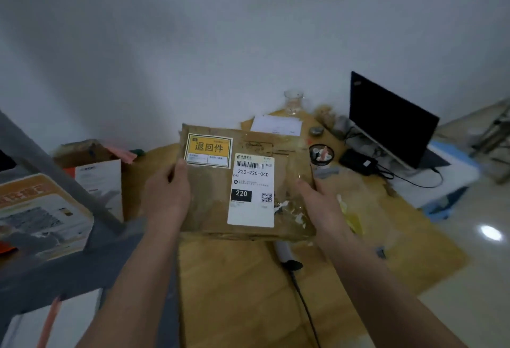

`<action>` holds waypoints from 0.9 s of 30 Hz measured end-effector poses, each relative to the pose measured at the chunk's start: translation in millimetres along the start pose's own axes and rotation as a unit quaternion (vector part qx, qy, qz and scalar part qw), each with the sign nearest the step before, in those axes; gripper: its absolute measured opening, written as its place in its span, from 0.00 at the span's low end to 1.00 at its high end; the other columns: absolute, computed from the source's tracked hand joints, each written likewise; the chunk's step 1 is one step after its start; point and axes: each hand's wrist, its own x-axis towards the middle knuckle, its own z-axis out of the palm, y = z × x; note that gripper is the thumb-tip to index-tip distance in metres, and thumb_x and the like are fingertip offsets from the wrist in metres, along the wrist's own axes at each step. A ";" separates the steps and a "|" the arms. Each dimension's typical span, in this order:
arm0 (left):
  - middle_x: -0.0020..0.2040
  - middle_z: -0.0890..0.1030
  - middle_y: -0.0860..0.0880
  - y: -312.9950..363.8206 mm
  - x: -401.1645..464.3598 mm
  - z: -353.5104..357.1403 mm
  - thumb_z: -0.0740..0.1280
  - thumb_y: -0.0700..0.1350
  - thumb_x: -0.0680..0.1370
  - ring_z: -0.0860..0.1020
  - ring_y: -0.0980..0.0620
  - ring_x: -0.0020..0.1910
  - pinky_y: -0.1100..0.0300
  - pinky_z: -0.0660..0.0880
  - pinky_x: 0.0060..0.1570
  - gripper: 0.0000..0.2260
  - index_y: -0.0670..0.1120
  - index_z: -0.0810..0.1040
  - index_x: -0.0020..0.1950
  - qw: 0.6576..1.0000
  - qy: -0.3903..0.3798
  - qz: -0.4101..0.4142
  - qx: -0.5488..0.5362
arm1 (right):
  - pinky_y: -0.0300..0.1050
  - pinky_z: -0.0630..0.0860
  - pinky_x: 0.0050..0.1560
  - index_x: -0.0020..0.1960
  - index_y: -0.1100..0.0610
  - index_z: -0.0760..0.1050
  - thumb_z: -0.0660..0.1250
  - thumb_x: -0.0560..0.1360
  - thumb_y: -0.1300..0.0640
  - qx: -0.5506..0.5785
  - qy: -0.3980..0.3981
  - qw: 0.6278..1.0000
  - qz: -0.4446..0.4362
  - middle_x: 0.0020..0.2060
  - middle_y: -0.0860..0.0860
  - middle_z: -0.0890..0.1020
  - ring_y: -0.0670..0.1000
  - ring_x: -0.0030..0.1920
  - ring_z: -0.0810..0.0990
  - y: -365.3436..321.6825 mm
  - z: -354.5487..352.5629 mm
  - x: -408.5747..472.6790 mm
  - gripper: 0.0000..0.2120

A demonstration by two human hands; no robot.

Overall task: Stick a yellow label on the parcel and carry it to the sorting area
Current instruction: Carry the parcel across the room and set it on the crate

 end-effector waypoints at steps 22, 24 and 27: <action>0.43 0.82 0.45 145.2 -322.1 219.8 0.60 0.43 0.77 0.79 0.43 0.43 0.49 0.76 0.43 0.10 0.46 0.80 0.43 0.804 -0.543 0.239 -0.043 | 0.43 0.70 0.32 0.55 0.62 0.71 0.63 0.73 0.57 0.186 0.603 0.775 0.039 0.39 0.53 0.76 0.52 0.35 0.74 98.0 -323.5 -250.7 0.13; 0.43 0.81 0.48 154.9 -370.8 229.4 0.60 0.43 0.78 0.78 0.46 0.43 0.47 0.78 0.49 0.11 0.53 0.77 0.39 0.777 -0.581 0.239 -0.040 | 0.43 0.69 0.32 0.55 0.62 0.70 0.62 0.74 0.59 0.196 0.634 0.747 0.044 0.39 0.52 0.75 0.50 0.35 0.73 109.6 -352.0 -283.1 0.12; 0.45 0.82 0.46 163.8 -440.6 243.0 0.60 0.43 0.78 0.79 0.46 0.44 0.45 0.78 0.52 0.10 0.53 0.77 0.40 0.746 -0.617 0.248 -0.031 | 0.42 0.67 0.31 0.55 0.60 0.68 0.62 0.74 0.60 0.197 0.665 0.719 0.049 0.38 0.51 0.73 0.49 0.35 0.72 125.5 -392.3 -329.8 0.10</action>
